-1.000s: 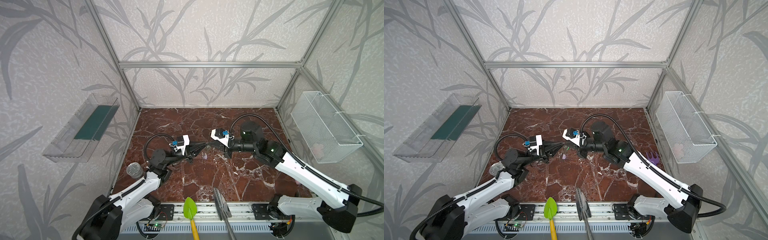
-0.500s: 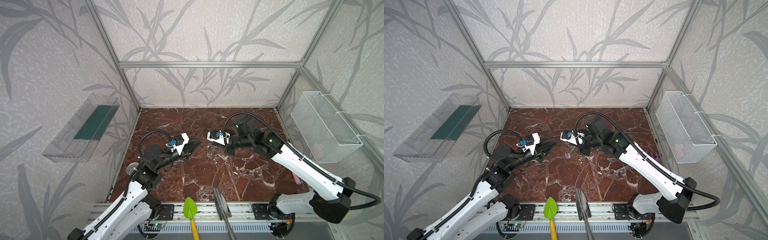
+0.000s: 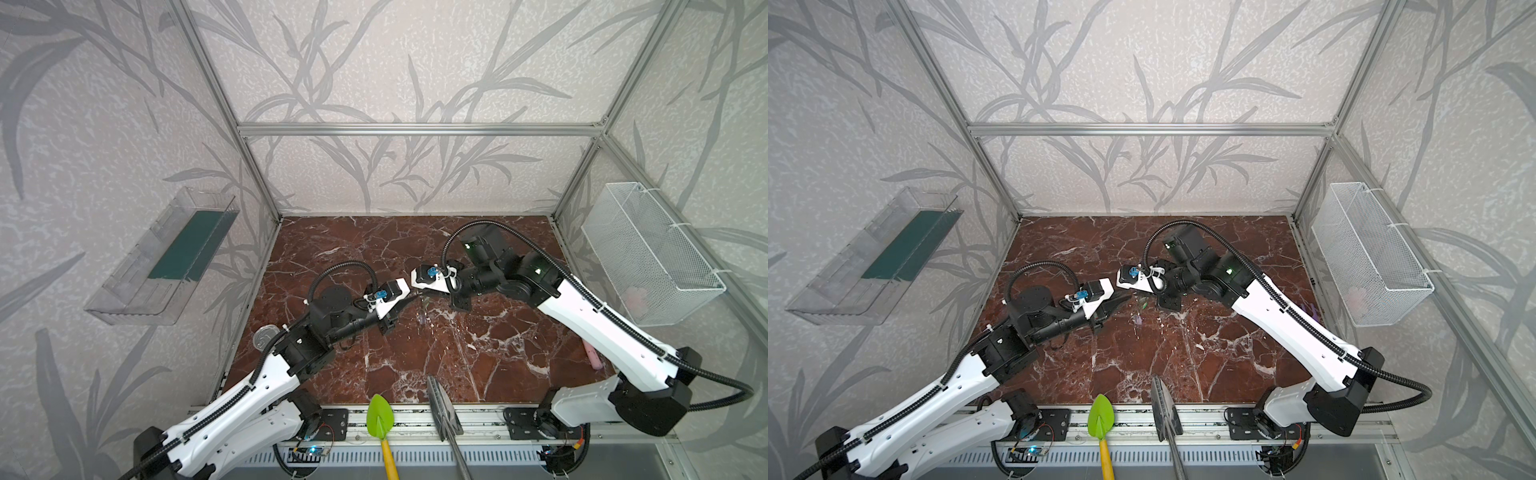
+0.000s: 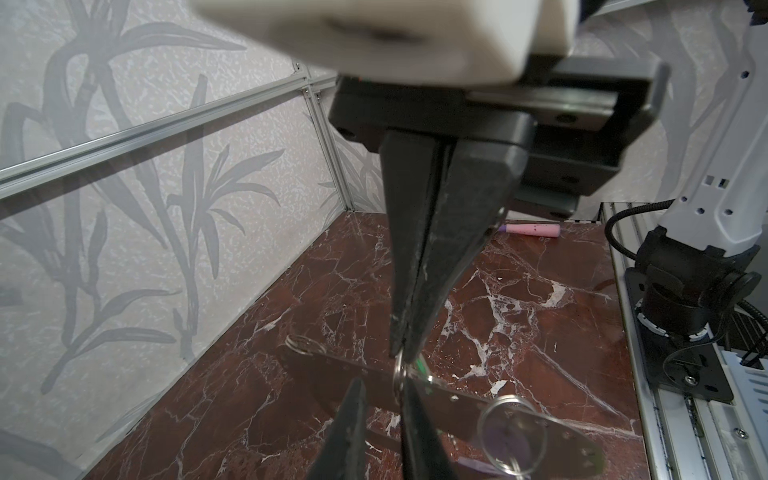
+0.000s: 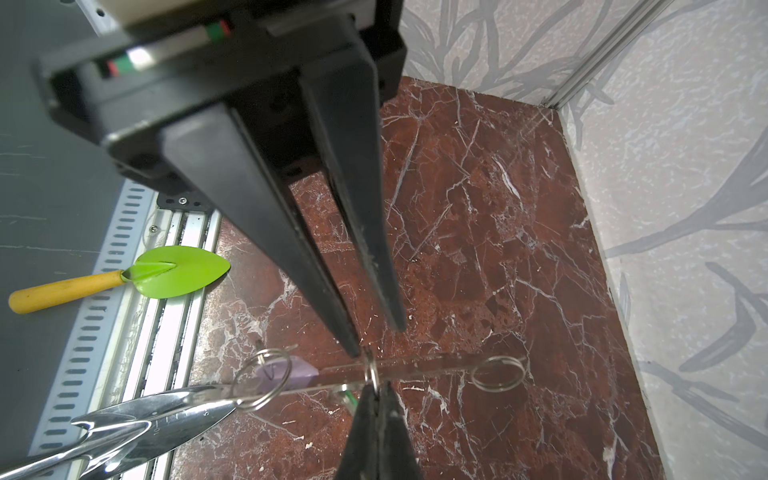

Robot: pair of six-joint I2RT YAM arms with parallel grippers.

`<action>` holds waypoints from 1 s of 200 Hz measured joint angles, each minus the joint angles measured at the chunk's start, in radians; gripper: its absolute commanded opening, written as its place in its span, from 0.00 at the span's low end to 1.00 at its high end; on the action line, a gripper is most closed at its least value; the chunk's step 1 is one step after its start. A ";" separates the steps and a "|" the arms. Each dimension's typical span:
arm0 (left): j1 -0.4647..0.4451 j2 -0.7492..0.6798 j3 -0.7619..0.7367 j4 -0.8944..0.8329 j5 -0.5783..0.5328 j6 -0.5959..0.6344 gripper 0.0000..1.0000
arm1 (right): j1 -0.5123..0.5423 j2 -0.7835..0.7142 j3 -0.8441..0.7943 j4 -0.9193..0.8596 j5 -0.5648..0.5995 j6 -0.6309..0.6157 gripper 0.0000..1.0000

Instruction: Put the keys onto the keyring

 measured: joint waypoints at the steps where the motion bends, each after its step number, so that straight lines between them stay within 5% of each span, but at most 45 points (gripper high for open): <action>1: 0.000 0.001 0.000 0.000 0.000 0.000 0.19 | 0.000 0.000 0.000 0.000 0.000 0.000 0.00; 200: -0.006 0.016 0.005 0.001 0.009 0.010 0.13 | 0.000 0.000 0.000 -0.003 -0.049 -0.013 0.00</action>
